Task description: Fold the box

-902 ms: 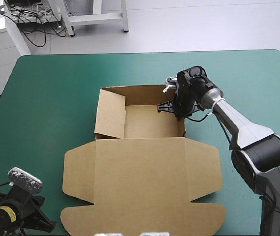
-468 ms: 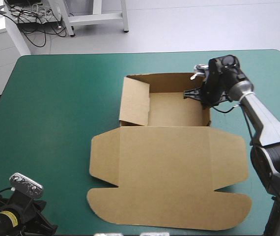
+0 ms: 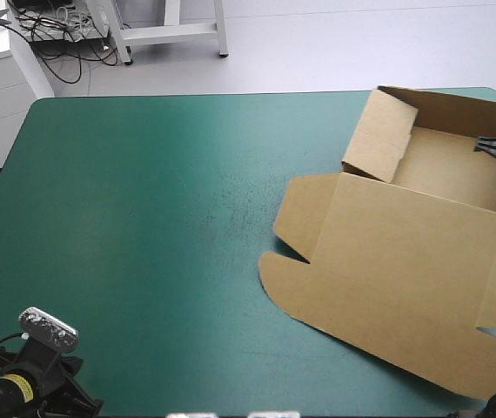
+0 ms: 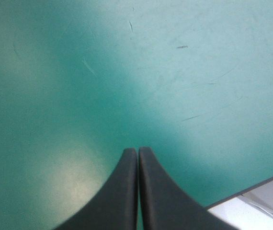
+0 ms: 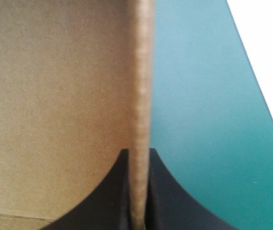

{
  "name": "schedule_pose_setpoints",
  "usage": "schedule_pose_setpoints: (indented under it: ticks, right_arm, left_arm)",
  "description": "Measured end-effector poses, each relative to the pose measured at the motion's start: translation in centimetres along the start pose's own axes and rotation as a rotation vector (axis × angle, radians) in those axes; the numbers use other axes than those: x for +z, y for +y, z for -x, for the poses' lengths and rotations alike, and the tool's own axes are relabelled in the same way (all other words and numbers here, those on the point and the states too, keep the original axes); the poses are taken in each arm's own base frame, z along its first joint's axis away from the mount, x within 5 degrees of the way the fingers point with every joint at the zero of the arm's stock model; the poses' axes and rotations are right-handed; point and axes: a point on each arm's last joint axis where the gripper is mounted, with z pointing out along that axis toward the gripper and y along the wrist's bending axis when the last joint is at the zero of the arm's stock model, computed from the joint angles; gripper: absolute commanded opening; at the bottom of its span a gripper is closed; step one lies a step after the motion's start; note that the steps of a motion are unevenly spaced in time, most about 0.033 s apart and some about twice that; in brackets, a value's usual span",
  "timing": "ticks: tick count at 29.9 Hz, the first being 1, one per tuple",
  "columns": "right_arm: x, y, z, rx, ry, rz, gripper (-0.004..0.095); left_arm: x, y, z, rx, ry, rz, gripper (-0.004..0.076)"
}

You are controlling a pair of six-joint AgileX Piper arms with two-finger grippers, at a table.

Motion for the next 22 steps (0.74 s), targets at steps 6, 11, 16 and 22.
schedule_pose_setpoints:
  ticks: [6,11,16,22]
  right_arm:
    - [0.3,-5.3,0.1,0.118,0.008,-0.063,0.0012]
    - [0.3,-5.7,0.1,0.1,0.011,-0.057,0.0274]
    - [0.5,-5.5,0.1,0.049,0.016,-0.032,0.0568]
    - [0.5,-5.4,0.1,0.013,0.017,-0.027,0.0604]
  left_arm:
    - [0.0,0.0,0.0,0.0,0.0,-0.001,-0.001]
    - [0.0,0.0,0.0,0.0,0.0,-0.001,-0.001]
    - [0.0,0.0,0.0,0.0,0.0,-0.001,-0.001]
    - [0.0,0.0,0.0,0.0,0.0,-0.001,-0.001]
